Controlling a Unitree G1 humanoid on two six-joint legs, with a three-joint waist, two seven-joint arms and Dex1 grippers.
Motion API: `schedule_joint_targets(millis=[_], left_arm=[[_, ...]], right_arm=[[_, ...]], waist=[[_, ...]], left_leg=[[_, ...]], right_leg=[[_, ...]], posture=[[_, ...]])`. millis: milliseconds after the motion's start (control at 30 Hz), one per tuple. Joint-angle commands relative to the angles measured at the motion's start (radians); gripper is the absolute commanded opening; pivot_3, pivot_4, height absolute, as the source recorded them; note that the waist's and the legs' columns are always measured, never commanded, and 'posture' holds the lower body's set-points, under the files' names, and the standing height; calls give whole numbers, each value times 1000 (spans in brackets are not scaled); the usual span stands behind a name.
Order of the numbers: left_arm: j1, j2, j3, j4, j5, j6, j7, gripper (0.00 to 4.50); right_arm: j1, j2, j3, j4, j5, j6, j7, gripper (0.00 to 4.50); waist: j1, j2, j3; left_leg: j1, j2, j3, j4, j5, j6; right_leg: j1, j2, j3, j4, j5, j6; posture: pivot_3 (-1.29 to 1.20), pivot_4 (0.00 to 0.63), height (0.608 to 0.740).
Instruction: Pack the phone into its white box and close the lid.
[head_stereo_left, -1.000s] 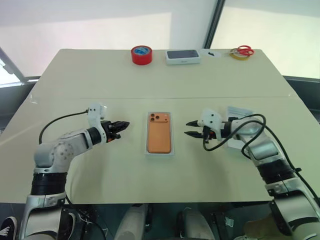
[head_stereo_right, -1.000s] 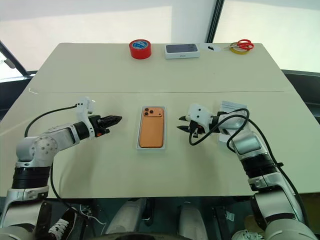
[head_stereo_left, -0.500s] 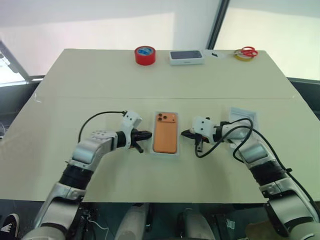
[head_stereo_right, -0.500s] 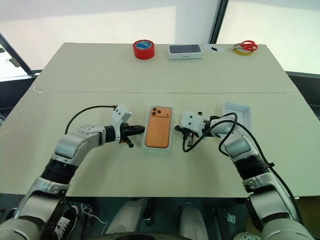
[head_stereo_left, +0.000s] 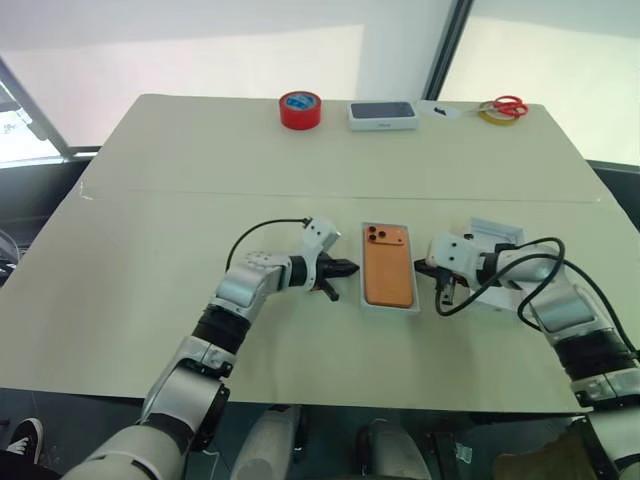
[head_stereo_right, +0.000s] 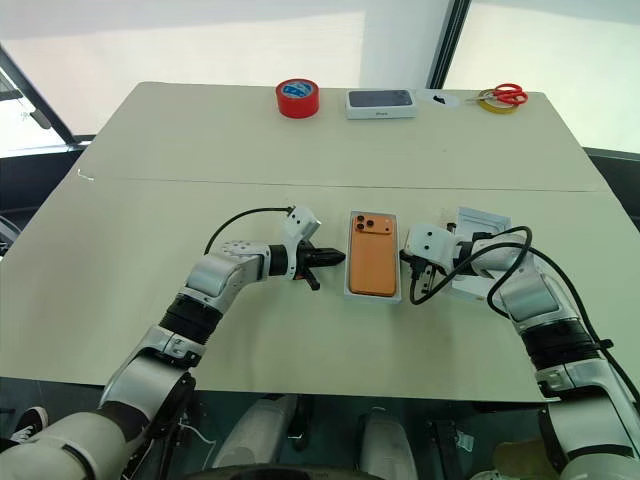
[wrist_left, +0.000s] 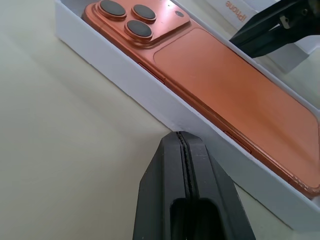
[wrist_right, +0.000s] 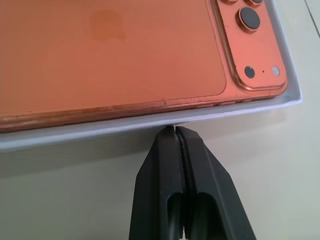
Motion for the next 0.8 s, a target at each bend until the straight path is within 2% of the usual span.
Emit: schedule_joint_targets(millis=[33, 333, 633, 700, 733, 800], left_arm=[[-7, -26, -36, 12, 21, -13, -28, 0], [14, 20, 7, -32, 16, -11, -44, 0], [101, 146, 112, -190, -29, -32, -64, 0], [118, 172, 145, -221, -71, -17, -102, 0], [125, 183, 157, -233, -77, -18, -104, 254], [158, 238, 169, -289, -87, -59, -157, 849]], right_arm=[[26, -28, -37, -34, 27, 15, 19, 42], [73, -74, -71, -28, 21, -14, 2, 42], [232, -180, -167, -50, 71, -47, 26, 42], [239, -172, -198, -102, 140, 32, 49, 42], [236, -164, -213, -130, 178, 79, 58, 9], [207, -140, -250, -195, 264, 204, 50, 540]], waist=[[1, 0, 0], [-5, 0, 0], [-20, 0, 0], [-21, 0, 0], [-21, 0, 0], [-23, 1, 0]], left_leg=[[0, 0, 0, 1, 0, 0], [0, 0, 0, 5, -3, 4], [0, 1, 0, 5, -3, 4], [0, 1, 0, 5, -4, 6], [0, 1, 0, 5, -4, 6], [-1, 1, 0, 5, -4, 6]], right_leg=[[0, 0, 0, 0, 0, 0], [2, 0, 0, 0, 0, 0], [2, 0, 0, 0, 0, 0], [2, 0, 0, 0, 0, 0], [2, 0, 0, 0, 0, 0], [2, 0, 0, 0, 0, 0]], posture=[[0, 150, 738], [0, 150, 738], [0, 150, 738], [0, 150, 738], [0, 150, 738], [0, 150, 738]])
